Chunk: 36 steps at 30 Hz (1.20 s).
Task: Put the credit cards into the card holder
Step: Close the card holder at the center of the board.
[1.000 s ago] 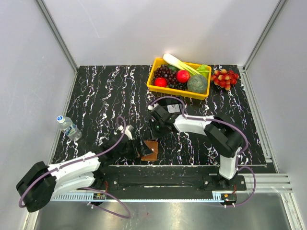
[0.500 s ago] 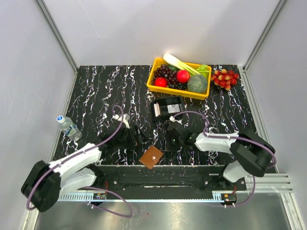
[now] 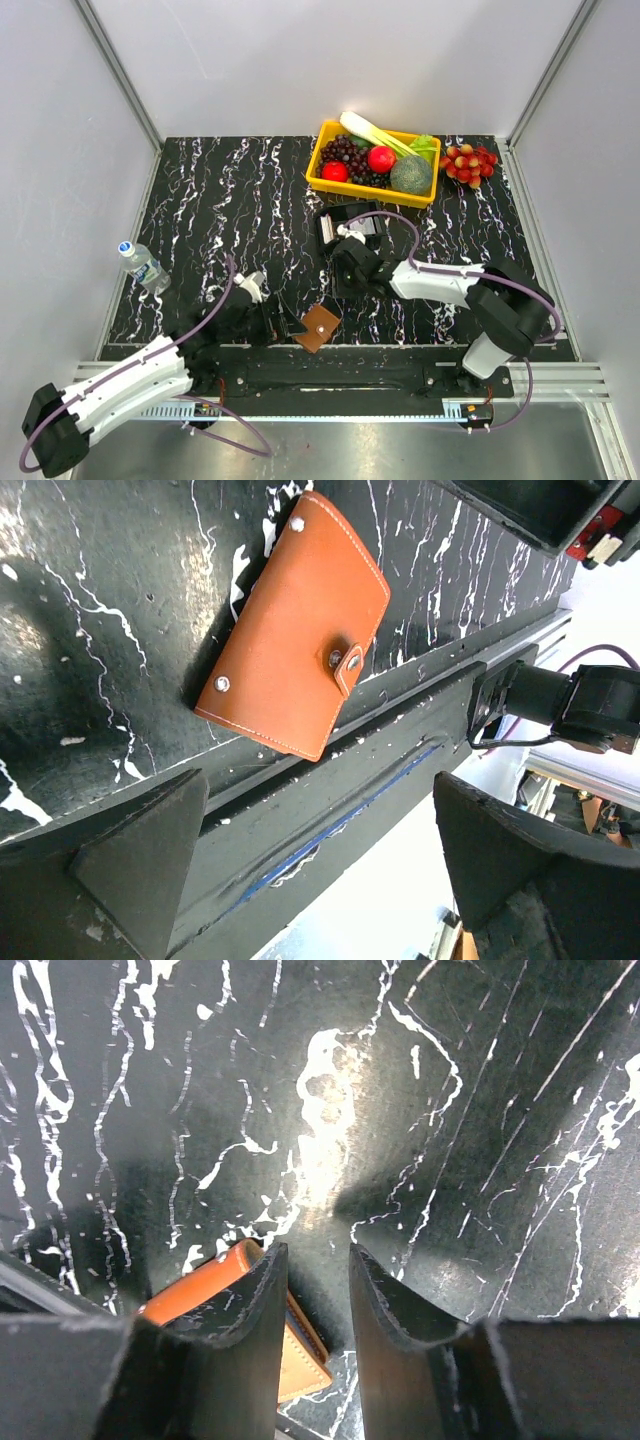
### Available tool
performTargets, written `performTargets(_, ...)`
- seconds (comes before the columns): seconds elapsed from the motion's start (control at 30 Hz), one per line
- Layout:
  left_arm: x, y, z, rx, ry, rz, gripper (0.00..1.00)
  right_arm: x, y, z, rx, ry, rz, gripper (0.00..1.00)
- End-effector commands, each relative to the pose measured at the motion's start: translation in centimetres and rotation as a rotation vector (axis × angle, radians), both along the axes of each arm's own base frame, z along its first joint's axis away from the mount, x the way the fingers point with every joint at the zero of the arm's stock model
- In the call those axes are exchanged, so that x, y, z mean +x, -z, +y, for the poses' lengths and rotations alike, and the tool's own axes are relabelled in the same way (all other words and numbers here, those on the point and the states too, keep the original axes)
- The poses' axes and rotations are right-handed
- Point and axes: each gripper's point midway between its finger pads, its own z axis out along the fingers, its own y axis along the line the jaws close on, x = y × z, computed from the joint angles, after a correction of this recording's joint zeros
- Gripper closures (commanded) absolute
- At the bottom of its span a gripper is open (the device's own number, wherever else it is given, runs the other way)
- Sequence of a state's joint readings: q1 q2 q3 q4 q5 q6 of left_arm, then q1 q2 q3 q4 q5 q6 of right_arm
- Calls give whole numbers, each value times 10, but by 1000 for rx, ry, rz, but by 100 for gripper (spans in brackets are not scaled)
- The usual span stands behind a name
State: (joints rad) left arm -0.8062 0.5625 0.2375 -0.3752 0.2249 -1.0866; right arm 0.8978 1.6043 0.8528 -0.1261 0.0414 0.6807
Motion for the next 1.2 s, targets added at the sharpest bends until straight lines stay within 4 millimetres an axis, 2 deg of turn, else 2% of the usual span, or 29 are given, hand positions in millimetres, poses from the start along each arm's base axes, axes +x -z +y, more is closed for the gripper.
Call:
performTargets(0.0, 0, -9, -13, -46, -19, 37, 1, 6, 3, 1, -25, -23, -2, 63)
performTargets(0.37, 31, -3, -35, -44, -39, -30, 1, 5, 10, 2, -25, -42, 19, 63)
performTargets(0.53, 48, 5, -39, 26, -39, -67, 1, -9, 18, 4, -8, -72, 82, 63)
performTargets(0.73, 83, -3, -41, 107, -20, -161, 1, -31, 28, 3, 22, -102, 167, 67)
performTargets(0.9, 113, -11, -56, 87, 28, -220, 3, -54, 34, 1, 36, -97, 205, 70)
performTargets(1.03, 127, -13, -76, 48, 79, -225, 4, -58, 39, -11, 3, -9, 201, 69)
performTargets(1.17, 139, -17, -85, 29, 116, -262, 4, -50, 26, -27, -3, 76, 132, 68)
